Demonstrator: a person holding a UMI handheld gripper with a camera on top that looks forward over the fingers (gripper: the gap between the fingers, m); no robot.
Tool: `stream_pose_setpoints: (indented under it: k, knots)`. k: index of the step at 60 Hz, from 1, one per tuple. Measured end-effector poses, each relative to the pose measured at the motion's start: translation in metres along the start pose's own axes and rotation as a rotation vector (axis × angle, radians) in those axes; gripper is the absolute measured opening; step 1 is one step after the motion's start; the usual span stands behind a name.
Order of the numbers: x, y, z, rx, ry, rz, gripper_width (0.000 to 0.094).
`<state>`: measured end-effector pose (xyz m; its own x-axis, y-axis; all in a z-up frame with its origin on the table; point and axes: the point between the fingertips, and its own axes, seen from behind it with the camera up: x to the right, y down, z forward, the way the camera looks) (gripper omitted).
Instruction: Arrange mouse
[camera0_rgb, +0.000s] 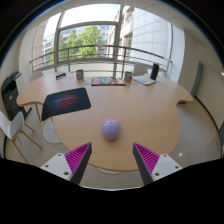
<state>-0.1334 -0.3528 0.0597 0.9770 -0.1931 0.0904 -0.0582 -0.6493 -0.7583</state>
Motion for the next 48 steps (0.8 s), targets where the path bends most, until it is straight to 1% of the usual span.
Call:
stream_pose_setpoints:
  k: [9,17,22,23,24,29,32,36,43,48]
  knots:
    - [-0.006,-0.022,0.077,-0.006,-0.019,0.003,0.0846]
    - [-0.007,-0.030,0.131,-0.022,-0.038,0.025,0.0827]
    - [-0.013,-0.023,0.147,-0.049,-0.048,0.035,0.0777]
    - [-0.015,-0.025,0.148,-0.043,-0.060,0.044,0.0763]
    - [-0.015,-0.028,0.149,-0.030,-0.064,0.053,0.0736]
    - [-0.013,-0.031,0.155,-0.023,-0.056,0.043,0.0575]
    - [-0.014,-0.031,0.154,-0.017,-0.056,0.043,0.0565]
    - [-0.012,-0.030,0.151,-0.016,-0.047,0.047,0.0525]
    - [-0.013,-0.031,0.156,-0.042,-0.036,0.061,0.0451]
    - [-0.011,-0.034,0.152,-0.058,-0.021,0.067,0.0441]
